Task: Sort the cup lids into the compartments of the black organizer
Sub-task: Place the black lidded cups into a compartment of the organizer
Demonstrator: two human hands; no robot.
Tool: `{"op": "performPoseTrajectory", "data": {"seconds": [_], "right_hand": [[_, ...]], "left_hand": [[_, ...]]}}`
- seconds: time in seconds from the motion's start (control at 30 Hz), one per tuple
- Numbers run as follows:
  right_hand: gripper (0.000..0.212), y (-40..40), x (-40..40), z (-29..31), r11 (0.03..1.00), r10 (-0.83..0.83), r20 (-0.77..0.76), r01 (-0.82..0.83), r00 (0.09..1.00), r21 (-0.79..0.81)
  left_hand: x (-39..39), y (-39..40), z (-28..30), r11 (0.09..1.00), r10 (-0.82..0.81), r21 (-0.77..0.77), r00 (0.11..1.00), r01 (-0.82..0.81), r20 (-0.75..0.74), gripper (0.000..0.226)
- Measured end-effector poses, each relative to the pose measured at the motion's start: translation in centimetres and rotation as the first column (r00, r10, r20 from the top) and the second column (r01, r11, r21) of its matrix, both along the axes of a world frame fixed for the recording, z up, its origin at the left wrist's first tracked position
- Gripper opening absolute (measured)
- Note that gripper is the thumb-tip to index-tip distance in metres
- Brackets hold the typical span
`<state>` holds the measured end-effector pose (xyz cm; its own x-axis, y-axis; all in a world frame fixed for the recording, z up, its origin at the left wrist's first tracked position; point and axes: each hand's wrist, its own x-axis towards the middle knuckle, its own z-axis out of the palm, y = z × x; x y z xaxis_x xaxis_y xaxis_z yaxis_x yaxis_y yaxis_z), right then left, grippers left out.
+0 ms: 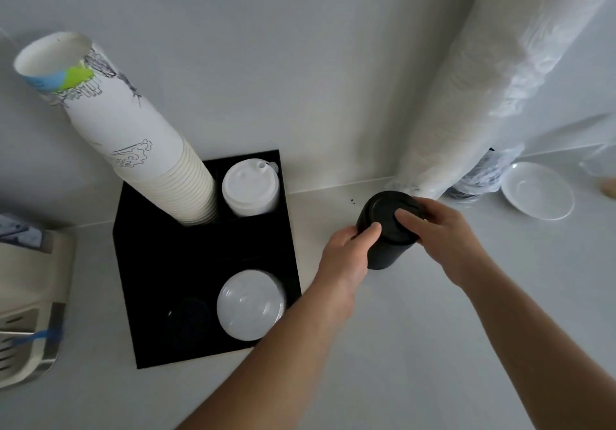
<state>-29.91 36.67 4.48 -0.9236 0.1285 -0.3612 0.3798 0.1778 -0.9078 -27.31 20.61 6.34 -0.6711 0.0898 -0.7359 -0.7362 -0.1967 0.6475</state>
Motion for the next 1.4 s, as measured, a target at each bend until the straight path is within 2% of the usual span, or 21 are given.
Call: {"op": "performPoseTrajectory", "data": {"seconds": [0.1,0.2,0.3,0.43,0.67,0.83,1.03,1.17,1.4], "right_hand": [[0.038,0.2,-0.3,-0.4,0.999,-0.009,0.014,0.009,1.0,-0.037],[0.025,0.5,-0.6,-0.6,0.994,-0.026,0.053,0.031,0.998,-0.107],[0.026,0.5,-0.5,-0.8,0.99,-0.024,0.097,0.037,0.995,-0.137],[0.025,0.8,-0.4,-1.0,0.981,-0.003,0.166,0.035,0.986,-0.192],[0.02,2.6,0.1,-1.2,0.962,0.008,0.197,0.046,0.98,-0.269],[0.022,2.9,0.5,-1.0,0.955,0.009,0.206,0.053,0.978,-0.292],[0.025,2.6,1.3,-0.4,0.952,0.01,0.201,0.052,0.98,-0.301],[0.023,2.0,2.5,0.5,0.948,0.005,0.178,0.052,0.984,-0.315],[0.024,-0.1,4.8,3.8,0.953,0.087,0.101,-0.053,0.991,-0.299]], "left_hand": [[-0.4,0.2,-1.7,0.999,0.025,0.03,0.999,-0.026,0.041,0.014],[-0.7,0.4,-2.9,0.994,0.08,0.059,0.99,-0.087,0.112,0.039],[-1.0,0.3,-3.8,0.994,0.107,0.017,0.978,-0.112,0.176,0.056],[-1.7,0.5,-4.3,0.989,0.14,0.005,0.965,-0.145,0.22,0.065],[-2.7,0.6,-4.7,0.987,0.151,0.016,0.961,-0.159,0.233,0.064],[-2.8,1.1,-5.0,0.988,0.147,0.004,0.96,-0.152,0.238,0.044],[-2.0,1.0,-5.2,0.971,0.206,0.064,0.946,-0.229,0.252,0.039],[-0.6,0.4,-4.2,0.968,0.223,0.056,0.945,-0.243,0.239,0.02],[3.5,-1.3,-0.3,0.945,0.275,0.12,0.937,-0.304,0.214,0.018]]}}
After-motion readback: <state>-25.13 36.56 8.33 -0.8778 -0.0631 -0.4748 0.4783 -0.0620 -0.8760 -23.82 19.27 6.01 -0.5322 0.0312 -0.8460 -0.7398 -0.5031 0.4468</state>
